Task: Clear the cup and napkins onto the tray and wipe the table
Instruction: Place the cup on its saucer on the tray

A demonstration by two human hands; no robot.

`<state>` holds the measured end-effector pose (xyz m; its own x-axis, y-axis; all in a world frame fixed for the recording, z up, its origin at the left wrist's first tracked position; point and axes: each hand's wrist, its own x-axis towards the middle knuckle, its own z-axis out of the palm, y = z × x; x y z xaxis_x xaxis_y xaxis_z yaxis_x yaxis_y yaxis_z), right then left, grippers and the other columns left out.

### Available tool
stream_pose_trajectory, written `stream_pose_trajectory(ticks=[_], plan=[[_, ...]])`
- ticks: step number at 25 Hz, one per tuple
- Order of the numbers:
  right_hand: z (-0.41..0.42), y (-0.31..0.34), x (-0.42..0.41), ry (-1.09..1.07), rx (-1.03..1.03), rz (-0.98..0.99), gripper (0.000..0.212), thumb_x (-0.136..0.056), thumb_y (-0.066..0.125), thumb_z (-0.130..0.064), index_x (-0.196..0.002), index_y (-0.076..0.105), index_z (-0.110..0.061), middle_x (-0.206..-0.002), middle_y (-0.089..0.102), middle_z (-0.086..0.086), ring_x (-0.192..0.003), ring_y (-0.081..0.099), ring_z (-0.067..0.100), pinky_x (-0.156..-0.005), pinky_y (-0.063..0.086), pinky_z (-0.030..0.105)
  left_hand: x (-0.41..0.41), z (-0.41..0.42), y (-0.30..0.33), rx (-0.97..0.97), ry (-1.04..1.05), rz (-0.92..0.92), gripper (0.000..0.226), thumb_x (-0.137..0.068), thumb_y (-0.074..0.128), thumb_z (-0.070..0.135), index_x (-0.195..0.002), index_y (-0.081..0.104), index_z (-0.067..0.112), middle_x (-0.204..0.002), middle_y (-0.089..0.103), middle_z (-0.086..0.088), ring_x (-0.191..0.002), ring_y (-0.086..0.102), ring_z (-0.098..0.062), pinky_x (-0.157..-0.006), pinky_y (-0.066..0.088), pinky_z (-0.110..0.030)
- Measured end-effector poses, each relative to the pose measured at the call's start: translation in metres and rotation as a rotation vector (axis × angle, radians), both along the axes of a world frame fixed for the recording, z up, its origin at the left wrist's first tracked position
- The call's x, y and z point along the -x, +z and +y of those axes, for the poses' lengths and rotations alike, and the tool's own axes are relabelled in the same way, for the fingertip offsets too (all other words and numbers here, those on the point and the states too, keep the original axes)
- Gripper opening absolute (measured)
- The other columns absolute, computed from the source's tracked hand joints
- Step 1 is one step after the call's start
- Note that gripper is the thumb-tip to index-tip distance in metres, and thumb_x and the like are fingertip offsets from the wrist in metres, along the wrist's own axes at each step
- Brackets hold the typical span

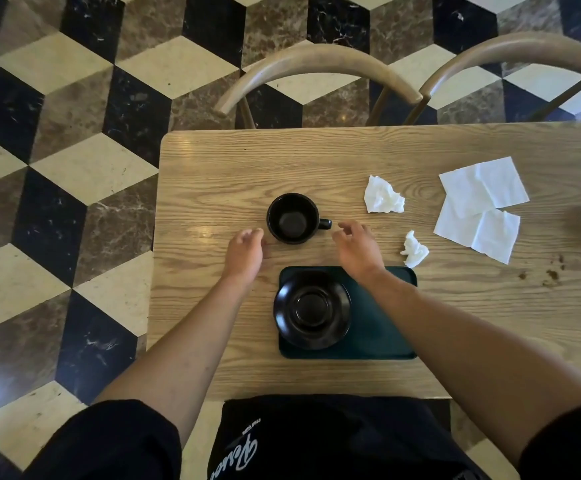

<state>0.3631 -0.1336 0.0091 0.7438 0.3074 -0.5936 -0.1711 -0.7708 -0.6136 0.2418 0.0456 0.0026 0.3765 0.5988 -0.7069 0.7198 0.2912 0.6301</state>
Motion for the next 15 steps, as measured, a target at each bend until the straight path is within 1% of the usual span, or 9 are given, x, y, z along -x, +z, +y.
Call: stream_pose_trajectory(ticks=[1, 2, 4, 6, 8, 10, 12, 13, 15], plan=[[0.01, -0.001, -0.006, -0.009, -0.03, 0.041, 0.044, -0.098, 0.044, -0.039, -0.138, 0.052, -0.022, -0.133, 0.049, 0.0, -0.109, 0.053, 0.014, -0.094, 0.045, 0.032, -0.013, 0.005, 0.001, 0.041, 0.035, -0.043, 0.031, -0.097, 0.051, 0.044, -0.113, 0.065, 0.021, -0.116, 0.067, -0.006, -0.107, 0.066, -0.027, -0.085, 0.061, -0.054], [0.02, -0.002, -0.011, -0.037, -0.07, 0.083, 0.045, -0.097, 0.043, -0.043, -0.137, 0.053, -0.025, -0.133, 0.053, 0.001, -0.111, 0.056, 0.018, -0.097, 0.049, 0.039, -0.024, 0.009, 0.003, 0.085, 0.058, -0.07, 0.032, -0.1, 0.049, 0.042, -0.12, 0.062, 0.021, -0.124, 0.063, -0.006, -0.112, 0.063, -0.027, -0.083, 0.063, -0.051], [0.033, -0.006, -0.013, -0.137, -0.165, 0.184, 0.041, -0.099, 0.04, -0.047, -0.131, 0.057, -0.027, -0.128, 0.06, 0.004, -0.106, 0.064, 0.025, -0.091, 0.057, 0.048, -0.04, 0.012, 0.005, 0.177, 0.086, -0.106, 0.04, -0.099, 0.047, 0.048, -0.128, 0.059, 0.023, -0.133, 0.06, -0.005, -0.118, 0.06, -0.025, -0.08, 0.063, -0.047], [0.042, -0.009, -0.012, -0.221, -0.23, 0.298, 0.04, -0.102, 0.038, -0.048, -0.13, 0.057, -0.029, -0.125, 0.063, 0.004, -0.099, 0.07, 0.026, -0.084, 0.061, 0.045, -0.048, 0.013, 0.005, 0.237, 0.102, -0.104, 0.051, -0.095, 0.045, 0.056, -0.132, 0.059, 0.024, -0.135, 0.061, -0.004, -0.119, 0.061, -0.026, -0.078, 0.064, -0.047], [0.047, -0.01, -0.009, -0.293, -0.276, 0.369, 0.041, -0.104, 0.038, -0.047, -0.132, 0.057, -0.026, -0.12, 0.066, 0.002, -0.096, 0.072, 0.024, -0.085, 0.061, 0.042, -0.051, 0.013, 0.006, 0.239, 0.104, -0.104, 0.052, -0.096, 0.042, 0.058, -0.131, 0.061, 0.025, -0.131, 0.063, -0.004, -0.117, 0.062, -0.025, -0.071, 0.064, -0.043], [0.05, -0.009, -0.007, -0.348, -0.303, 0.387, 0.033, -0.105, 0.041, -0.036, -0.128, 0.06, -0.022, -0.115, 0.068, 0.002, -0.097, 0.072, 0.022, -0.087, 0.06, 0.039, -0.051, 0.012, 0.008, 0.235, 0.107, -0.118, 0.047, -0.1, 0.041, 0.054, -0.128, 0.062, 0.023, -0.128, 0.063, -0.005, -0.116, 0.062, -0.025, -0.072, 0.064, -0.042], [0.05, -0.009, -0.006, -0.343, -0.331, 0.378, 0.028, -0.103, 0.041, -0.015, -0.117, 0.066, -0.019, -0.109, 0.07, 0.002, -0.101, 0.071, 0.023, -0.087, 0.06, 0.038, -0.05, 0.011, 0.01, 0.227, 0.094, -0.126, 0.043, -0.102, 0.041, 0.05, -0.127, 0.062, 0.022, -0.127, 0.063, -0.005, -0.117, 0.062, -0.026, -0.078, 0.064, -0.047], [0.049, -0.008, -0.005, -0.309, -0.349, 0.371, 0.033, -0.1, 0.04, -0.006, -0.115, 0.068, -0.016, -0.108, 0.072, 0.004, -0.103, 0.071, 0.024, -0.087, 0.06, 0.038, -0.048, 0.01, 0.01, 0.224, 0.092, -0.127, 0.043, -0.102, 0.041, 0.049, -0.127, 0.062, 0.021, -0.127, 0.063, -0.005, -0.117, 0.062, -0.026, -0.08, 0.064, -0.048], [0.045, -0.005, 0.0, -0.257, -0.399, 0.36, 0.042, -0.097, 0.039, 0.005, -0.119, 0.069, -0.013, -0.111, 0.073, 0.007, -0.105, 0.07, 0.022, -0.087, 0.06, 0.038, -0.042, 0.008, 0.018, 0.2, 0.065, -0.138, 0.039, -0.104, 0.041, 0.046, -0.125, 0.063, 0.021, -0.127, 0.063, -0.006, -0.116, 0.063, -0.026, -0.079, 0.064, -0.048]])
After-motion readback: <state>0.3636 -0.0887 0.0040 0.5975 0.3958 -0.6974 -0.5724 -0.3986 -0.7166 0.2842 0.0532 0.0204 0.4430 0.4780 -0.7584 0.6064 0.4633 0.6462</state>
